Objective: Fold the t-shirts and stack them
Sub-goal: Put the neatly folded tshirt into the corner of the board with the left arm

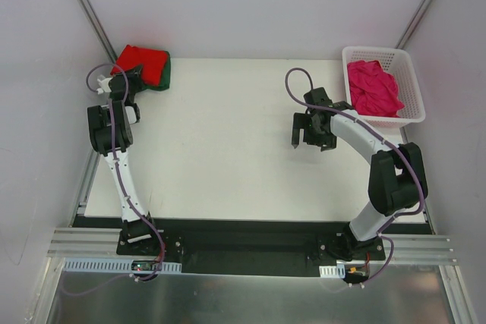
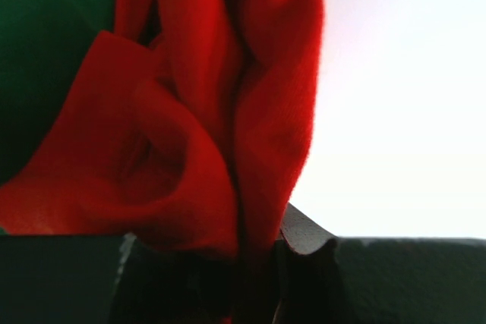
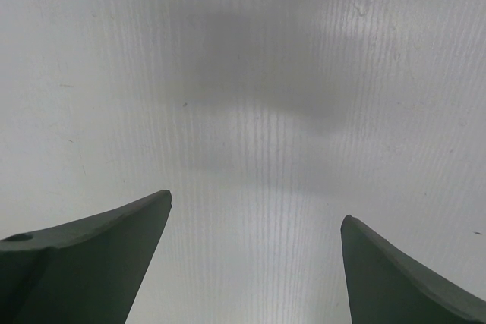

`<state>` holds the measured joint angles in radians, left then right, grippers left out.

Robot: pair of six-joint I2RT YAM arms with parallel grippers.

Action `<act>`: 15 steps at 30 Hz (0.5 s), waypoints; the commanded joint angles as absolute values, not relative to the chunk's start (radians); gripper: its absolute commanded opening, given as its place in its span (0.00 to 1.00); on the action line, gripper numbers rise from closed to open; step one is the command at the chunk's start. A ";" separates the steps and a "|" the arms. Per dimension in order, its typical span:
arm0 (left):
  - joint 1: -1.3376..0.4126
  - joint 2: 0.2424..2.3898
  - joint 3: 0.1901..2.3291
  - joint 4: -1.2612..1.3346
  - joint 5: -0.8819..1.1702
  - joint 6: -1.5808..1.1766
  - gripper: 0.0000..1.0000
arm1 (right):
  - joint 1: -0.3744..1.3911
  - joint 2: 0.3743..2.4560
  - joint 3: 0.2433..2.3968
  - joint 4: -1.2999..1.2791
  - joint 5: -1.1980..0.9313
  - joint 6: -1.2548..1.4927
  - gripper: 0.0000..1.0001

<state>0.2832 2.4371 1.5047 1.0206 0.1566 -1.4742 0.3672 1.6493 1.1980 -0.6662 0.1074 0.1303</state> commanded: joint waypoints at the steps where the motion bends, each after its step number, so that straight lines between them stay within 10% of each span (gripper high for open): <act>1: 0.285 2.491 1.592 1.183 0.164 -1.656 0.00 | 0.371 1.617 1.204 -0.673 0.109 0.144 0.96; 15: 0.285 2.479 1.602 1.264 0.175 -1.729 0.00 | 0.370 1.620 1.198 -0.660 0.089 0.152 0.96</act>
